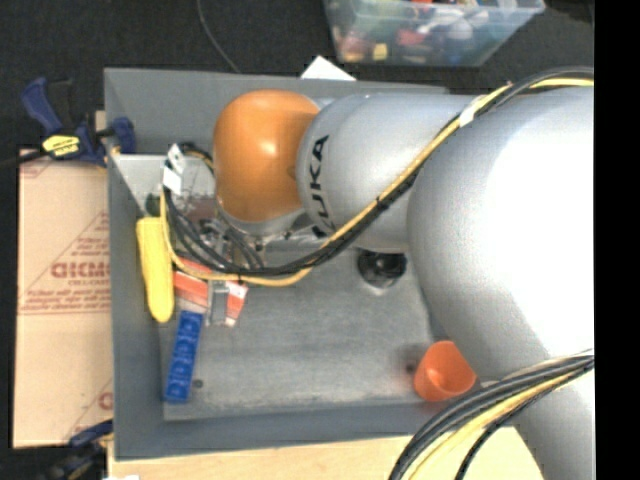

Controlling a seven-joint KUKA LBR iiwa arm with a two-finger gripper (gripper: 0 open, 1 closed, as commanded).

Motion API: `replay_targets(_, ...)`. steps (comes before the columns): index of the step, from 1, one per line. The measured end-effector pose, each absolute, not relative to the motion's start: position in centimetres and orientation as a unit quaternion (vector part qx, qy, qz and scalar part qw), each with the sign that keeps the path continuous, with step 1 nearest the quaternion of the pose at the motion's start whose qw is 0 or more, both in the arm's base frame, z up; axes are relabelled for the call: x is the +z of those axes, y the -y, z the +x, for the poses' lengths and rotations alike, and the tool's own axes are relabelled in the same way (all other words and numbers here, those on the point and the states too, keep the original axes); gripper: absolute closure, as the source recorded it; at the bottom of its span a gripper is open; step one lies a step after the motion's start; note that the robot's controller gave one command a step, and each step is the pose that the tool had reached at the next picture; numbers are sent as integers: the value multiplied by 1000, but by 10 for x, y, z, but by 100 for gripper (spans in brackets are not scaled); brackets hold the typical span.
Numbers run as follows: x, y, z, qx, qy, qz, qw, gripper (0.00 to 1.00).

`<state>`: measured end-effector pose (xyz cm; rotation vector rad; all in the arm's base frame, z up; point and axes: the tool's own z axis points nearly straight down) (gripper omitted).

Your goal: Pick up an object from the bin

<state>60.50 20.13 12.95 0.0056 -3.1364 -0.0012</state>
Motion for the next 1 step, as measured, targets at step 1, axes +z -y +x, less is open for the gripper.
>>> replay_targets(1,134,-201,607,-1,1000,0,-1,0)
